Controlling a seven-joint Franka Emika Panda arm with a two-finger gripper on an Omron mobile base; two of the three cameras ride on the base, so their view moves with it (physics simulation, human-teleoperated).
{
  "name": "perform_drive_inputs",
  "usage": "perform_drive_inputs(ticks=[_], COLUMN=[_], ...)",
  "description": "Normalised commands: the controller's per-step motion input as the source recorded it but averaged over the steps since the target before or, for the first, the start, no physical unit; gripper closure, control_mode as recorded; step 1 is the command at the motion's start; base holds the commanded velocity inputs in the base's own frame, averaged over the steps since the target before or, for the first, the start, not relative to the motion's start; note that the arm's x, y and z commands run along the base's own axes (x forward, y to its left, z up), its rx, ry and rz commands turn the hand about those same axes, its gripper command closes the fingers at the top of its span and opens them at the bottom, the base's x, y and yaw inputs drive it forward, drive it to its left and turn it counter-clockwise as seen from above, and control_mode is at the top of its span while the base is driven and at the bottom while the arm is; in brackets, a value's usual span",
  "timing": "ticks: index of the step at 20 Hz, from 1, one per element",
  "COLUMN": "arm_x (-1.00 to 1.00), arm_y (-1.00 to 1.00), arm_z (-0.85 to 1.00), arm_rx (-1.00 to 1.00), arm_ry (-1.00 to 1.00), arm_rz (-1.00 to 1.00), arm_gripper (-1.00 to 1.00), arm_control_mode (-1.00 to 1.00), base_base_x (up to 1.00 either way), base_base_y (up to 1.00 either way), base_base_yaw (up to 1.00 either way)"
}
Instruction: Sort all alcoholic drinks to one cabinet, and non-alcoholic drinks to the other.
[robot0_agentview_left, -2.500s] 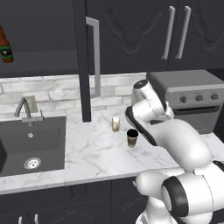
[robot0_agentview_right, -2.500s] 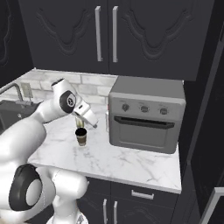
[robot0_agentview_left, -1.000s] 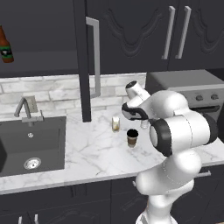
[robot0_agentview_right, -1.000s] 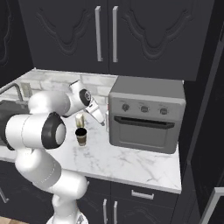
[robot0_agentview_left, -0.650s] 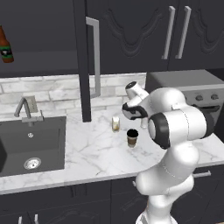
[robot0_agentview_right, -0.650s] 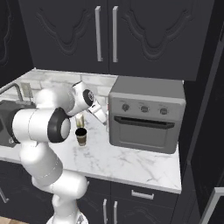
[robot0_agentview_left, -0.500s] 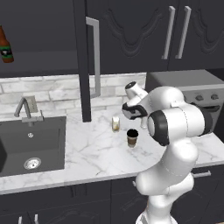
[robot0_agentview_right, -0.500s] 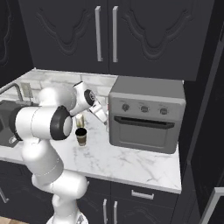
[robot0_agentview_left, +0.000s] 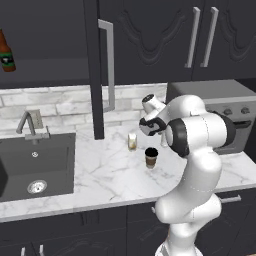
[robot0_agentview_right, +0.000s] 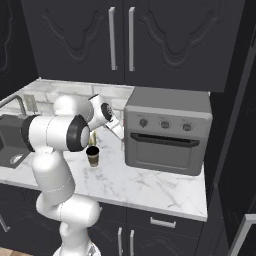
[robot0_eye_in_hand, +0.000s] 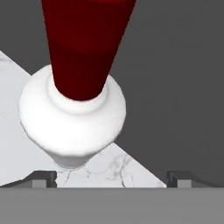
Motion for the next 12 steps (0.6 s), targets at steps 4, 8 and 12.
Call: perform_drive_inputs(ticks=[4, 8, 12], arm_x=[0.19, 0.19, 0.21], arm_y=[-0.04, -0.02, -0.03], arm_z=[-0.11, -0.06, -0.1], arm_rx=[0.0, 0.0, 0.0], arm_ry=[-0.02, -0.04, -0.04], arm_rz=[0.0, 0.0, 0.0], arm_gripper=[-1.0, -1.0, -1.0], arm_control_mode=[-1.0, -1.0, -1.0], base_base_x=[0.0, 0.0, 0.0], base_base_y=[0.0, 0.0, 0.0], base_base_yaw=[0.0, 0.0, 0.0])
